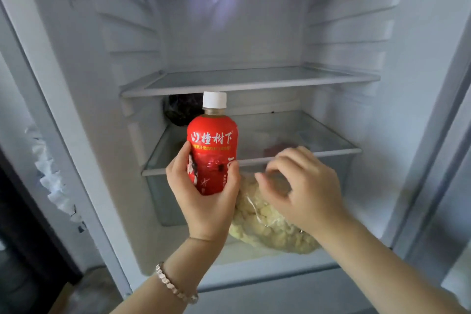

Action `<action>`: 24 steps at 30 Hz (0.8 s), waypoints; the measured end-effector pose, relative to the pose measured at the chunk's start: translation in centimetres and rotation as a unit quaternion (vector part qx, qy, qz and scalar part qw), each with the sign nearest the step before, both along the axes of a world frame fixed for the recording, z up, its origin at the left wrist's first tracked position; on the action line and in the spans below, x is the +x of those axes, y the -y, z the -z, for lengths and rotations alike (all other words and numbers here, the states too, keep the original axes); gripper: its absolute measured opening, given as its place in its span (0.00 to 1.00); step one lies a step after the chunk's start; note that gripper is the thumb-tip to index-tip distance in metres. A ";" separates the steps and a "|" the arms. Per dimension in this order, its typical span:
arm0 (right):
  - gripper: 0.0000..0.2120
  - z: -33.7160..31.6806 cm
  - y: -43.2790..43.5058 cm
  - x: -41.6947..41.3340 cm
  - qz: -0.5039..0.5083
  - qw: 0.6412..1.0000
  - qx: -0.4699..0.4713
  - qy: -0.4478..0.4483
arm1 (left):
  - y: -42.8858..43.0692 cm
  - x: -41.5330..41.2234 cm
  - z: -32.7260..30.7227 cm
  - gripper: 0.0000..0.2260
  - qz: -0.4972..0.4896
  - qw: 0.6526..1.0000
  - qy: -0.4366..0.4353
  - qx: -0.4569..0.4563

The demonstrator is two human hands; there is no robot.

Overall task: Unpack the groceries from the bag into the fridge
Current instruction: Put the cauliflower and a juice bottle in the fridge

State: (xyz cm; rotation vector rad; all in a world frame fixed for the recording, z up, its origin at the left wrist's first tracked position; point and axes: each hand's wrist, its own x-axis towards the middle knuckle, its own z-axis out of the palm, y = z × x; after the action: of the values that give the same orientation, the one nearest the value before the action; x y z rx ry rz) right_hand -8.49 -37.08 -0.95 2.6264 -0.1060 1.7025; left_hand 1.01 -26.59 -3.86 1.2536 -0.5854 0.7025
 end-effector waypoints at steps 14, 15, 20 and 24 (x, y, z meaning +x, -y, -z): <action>0.48 7.1 4.4 -5.7 -0.168 0.841 0.477 -0.194 | 0.1 -0.8 -0.6 0.30 0.018 1.000 -0.011 0.003; 0.45 7.0 4.4 -5.6 -0.162 0.846 0.471 -0.189 | -0.1 -0.8 -0.7 0.30 0.015 1.000 -0.012 0.008; 0.33 6.5 3.4 -5.5 -0.200 0.858 0.458 -0.114 | -2.2 -0.8 -0.3 0.29 -0.026 0.999 0.003 0.043; 0.30 6.0 2.0 -5.4 -0.206 0.873 0.417 -0.148 | -4.6 -0.6 0.2 0.27 -0.045 0.997 -0.010 0.067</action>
State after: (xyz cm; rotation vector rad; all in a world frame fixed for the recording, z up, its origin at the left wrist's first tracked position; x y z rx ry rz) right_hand -13.90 -39.11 -6.96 3.7586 -0.3796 1.5437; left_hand 0.42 -22.02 -4.05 1.4163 -0.5708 0.7342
